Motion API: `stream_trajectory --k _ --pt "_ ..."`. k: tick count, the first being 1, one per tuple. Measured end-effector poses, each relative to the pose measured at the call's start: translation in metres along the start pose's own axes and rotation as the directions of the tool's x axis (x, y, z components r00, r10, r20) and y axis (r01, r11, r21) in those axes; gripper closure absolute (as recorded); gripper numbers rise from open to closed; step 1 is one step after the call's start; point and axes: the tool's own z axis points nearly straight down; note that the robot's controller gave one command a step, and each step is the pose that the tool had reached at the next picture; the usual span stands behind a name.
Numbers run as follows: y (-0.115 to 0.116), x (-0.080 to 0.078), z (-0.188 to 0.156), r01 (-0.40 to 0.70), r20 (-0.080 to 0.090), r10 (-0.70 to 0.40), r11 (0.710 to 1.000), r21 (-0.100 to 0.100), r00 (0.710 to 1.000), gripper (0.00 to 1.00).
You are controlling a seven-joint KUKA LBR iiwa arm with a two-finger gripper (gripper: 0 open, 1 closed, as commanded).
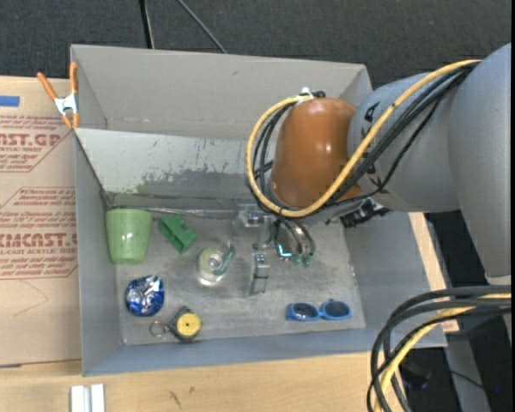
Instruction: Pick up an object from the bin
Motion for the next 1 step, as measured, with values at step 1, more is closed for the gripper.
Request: stream_trajectory --k 1 --pt "0.0423 -0.0165 0.0673 0.392 0.004 -0.392 0.920 0.001 0.920 0.00"
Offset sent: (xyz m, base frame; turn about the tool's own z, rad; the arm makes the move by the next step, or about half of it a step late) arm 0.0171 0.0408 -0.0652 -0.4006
